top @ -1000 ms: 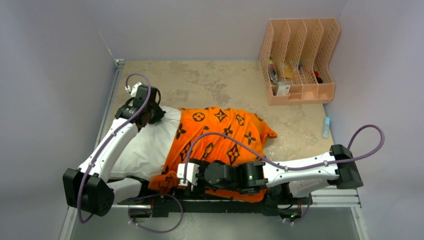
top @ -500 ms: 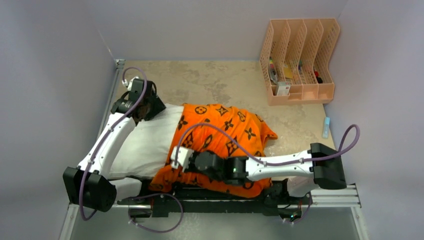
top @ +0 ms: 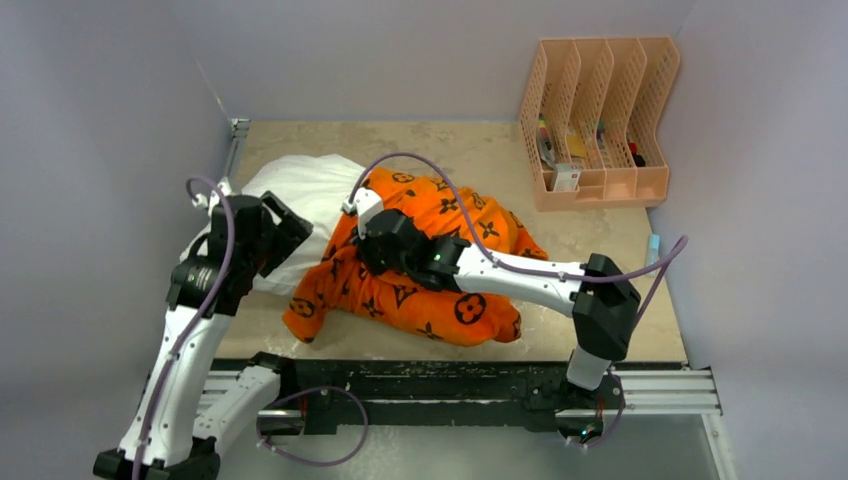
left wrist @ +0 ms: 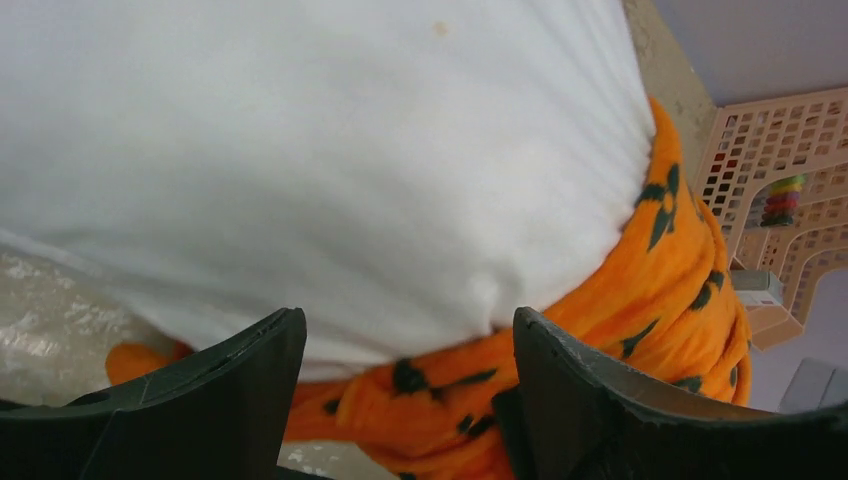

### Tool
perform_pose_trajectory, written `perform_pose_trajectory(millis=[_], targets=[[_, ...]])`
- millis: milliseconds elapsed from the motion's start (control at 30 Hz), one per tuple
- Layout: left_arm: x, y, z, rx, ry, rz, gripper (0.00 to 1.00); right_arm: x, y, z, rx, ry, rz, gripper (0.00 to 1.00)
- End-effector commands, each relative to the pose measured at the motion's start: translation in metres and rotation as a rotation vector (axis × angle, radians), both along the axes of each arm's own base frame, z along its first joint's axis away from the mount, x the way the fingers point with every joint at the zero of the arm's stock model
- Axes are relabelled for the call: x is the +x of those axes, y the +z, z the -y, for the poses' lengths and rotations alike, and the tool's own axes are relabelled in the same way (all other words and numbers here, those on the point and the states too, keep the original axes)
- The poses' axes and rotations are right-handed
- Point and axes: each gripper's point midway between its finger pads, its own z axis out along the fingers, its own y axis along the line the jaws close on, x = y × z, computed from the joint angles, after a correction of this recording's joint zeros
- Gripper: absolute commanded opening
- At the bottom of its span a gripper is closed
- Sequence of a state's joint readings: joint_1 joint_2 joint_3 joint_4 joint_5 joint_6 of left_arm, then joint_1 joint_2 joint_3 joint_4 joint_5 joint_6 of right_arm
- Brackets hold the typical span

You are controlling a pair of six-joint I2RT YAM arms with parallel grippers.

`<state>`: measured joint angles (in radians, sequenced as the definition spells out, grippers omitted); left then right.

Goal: Remove the pillowcase from the pillow
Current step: Remove the pillow from the pillowcase.

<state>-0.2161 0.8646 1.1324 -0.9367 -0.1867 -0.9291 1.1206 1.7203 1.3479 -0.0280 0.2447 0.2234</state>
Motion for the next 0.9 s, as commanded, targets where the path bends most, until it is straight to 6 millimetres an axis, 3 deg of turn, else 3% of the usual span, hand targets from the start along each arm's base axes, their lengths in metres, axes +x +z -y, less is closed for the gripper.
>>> perform_pose_trajectory(millis=[0, 200, 267, 433, 567, 600, 700, 833, 867], targets=[[-0.027, -0.014, -0.011, -0.046, 0.098, -0.036, 0.76, 0.040, -0.017, 0.025, -0.008, -0.151, -0.128, 0.00], [-0.045, -0.050, -0.042, 0.026, 0.274, -0.111, 0.76, 0.034, -0.009, 0.022, 0.001, -0.096, -0.123, 0.00], [-0.040, -0.055, -0.052, 0.041, 0.325, -0.060, 0.76, 0.031, -0.011, 0.025, -0.006, -0.096, -0.136, 0.00], [0.010, -0.062, -0.031, -0.004, 0.234, 0.093, 0.82, 0.015, 0.008, 0.020, 0.047, 0.020, -0.113, 0.00], [0.041, -0.071, -0.020, 0.022, 0.183, 0.078, 0.83, -0.007, 0.013, 0.022, 0.042, 0.126, -0.098, 0.00], [0.047, -0.070, -0.018, 0.021, 0.173, 0.096, 0.80, -0.015, 0.014, 0.023, 0.029, 0.156, -0.078, 0.00], [0.060, -0.064, -0.007, -0.009, 0.122, 0.157, 0.51, -0.043, 0.014, 0.018, -0.037, 0.282, 0.037, 0.00], [0.061, -0.066, -0.012, 0.029, 0.132, 0.140, 0.00, -0.070, 0.007, 0.016, -0.139, 0.380, 0.203, 0.00], [0.059, -0.066, -0.017, 0.052, 0.148, 0.127, 0.00, -0.073, 0.008, 0.020, -0.160, 0.368, 0.225, 0.00]])
